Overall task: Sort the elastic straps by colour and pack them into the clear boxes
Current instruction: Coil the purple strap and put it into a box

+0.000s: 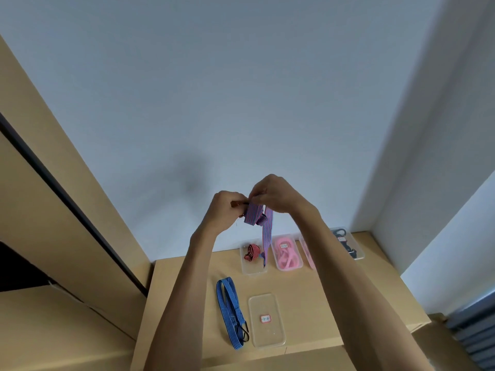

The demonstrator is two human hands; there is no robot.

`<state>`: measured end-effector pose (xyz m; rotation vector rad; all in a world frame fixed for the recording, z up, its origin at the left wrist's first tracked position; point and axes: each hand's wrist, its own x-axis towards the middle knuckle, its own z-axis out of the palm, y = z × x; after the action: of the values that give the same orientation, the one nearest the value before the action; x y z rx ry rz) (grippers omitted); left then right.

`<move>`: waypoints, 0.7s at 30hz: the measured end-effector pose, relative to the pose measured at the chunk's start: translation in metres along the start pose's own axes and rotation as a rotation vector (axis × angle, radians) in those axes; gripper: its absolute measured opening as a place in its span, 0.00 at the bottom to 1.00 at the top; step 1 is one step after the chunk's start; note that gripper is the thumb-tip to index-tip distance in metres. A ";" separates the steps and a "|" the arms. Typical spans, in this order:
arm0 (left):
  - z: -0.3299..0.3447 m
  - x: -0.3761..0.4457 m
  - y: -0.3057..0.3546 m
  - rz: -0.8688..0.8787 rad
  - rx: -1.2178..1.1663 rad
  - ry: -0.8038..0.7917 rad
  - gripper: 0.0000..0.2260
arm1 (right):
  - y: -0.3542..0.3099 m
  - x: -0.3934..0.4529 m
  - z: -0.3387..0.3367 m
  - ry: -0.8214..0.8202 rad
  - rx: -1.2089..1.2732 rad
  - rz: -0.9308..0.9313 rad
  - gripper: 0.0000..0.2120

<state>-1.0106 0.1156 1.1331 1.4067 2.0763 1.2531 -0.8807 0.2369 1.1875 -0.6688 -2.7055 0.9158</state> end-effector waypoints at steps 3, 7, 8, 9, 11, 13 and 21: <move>-0.011 -0.005 0.003 -0.014 -0.269 -0.134 0.11 | 0.011 -0.003 -0.006 0.008 0.367 0.021 0.05; -0.012 -0.010 0.006 -0.016 -0.507 -0.179 0.13 | 0.020 -0.006 -0.005 -0.133 0.632 -0.004 0.07; -0.010 -0.011 0.008 -0.028 -0.573 -0.176 0.16 | 0.020 -0.008 -0.002 -0.166 0.701 -0.005 0.09; -0.006 -0.010 0.010 -0.041 -0.635 -0.169 0.18 | 0.020 -0.009 0.002 -0.171 0.771 -0.005 0.10; 0.002 -0.009 0.014 -0.068 -0.742 -0.123 0.19 | 0.016 -0.011 0.013 -0.087 0.855 0.013 0.09; 0.008 -0.006 0.017 -0.109 -0.807 -0.041 0.18 | 0.010 -0.013 0.028 0.053 0.913 0.065 0.06; 0.019 0.001 0.023 -0.248 -0.924 0.318 0.10 | 0.019 -0.016 0.042 0.112 1.027 0.090 0.10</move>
<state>-0.9851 0.1284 1.1412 0.5408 1.3980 2.0218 -0.8738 0.2205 1.1418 -0.5542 -1.7232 1.9522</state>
